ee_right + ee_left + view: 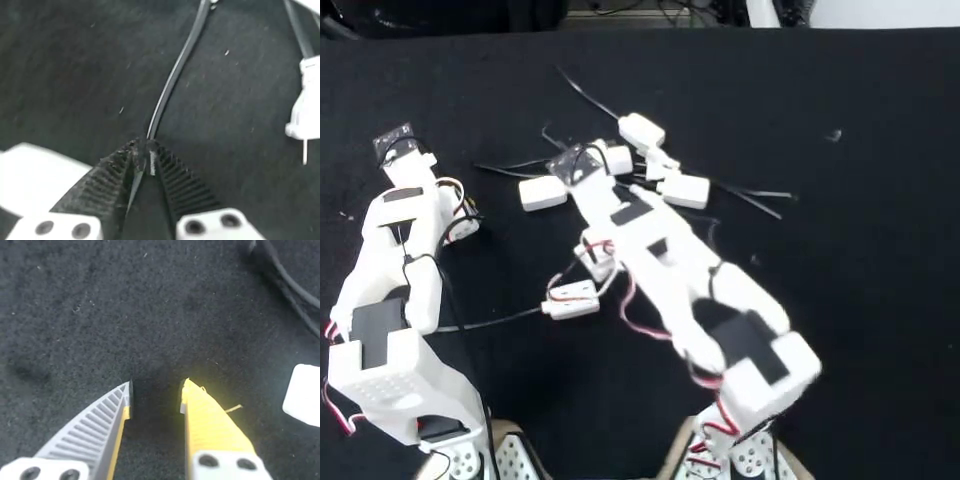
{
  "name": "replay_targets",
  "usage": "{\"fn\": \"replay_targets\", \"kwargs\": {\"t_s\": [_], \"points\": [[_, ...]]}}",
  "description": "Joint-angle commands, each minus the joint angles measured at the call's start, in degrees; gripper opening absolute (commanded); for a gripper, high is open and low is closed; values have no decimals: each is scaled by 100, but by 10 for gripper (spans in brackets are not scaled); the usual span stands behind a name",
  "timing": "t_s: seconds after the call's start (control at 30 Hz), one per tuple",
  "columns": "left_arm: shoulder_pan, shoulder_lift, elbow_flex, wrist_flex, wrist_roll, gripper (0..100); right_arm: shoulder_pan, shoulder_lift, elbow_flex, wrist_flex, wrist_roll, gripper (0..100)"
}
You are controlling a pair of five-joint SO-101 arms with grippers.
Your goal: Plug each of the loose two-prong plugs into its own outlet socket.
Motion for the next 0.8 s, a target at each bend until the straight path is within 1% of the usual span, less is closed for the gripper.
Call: {"fn": "replay_targets", "kwargs": {"t_s": [0.0,0.07,0.17,0.23,0.27,0.3,0.37,0.5,0.53,0.63,0.7,0.77], "points": [[4,-264,-31,53,-44,171,141,-1420,585,44,316,10],[-4,-264,-31,53,-44,171,360,-2149,1077,44,633,10],[-4,-264,-40,53,-44,171,1090,-3099,1798,44,1292,10],[4,-264,-57,53,-44,171,1503,-3609,2176,44,1477,11],[13,-264,-66,53,-44,171,1538,-3793,2299,35,1398,11],[13,-264,-66,44,-44,172,1433,-3916,2334,35,1213,11],[31,-264,-66,35,-44,172,958,-3987,2308,35,756,25],[13,-255,-31,53,-44,171,-105,-3468,1859,-167,123,154],[13,-255,-22,53,-44,171,-264,-3178,1675,-255,53,162],[13,-255,-22,53,-44,171,-413,-2097,954,-519,0,115],[13,-255,-22,53,-44,171,-404,-1297,418,-510,0,85],[4,-255,-22,53,-44,171,-404,-620,-48,-404,0,78]]}}
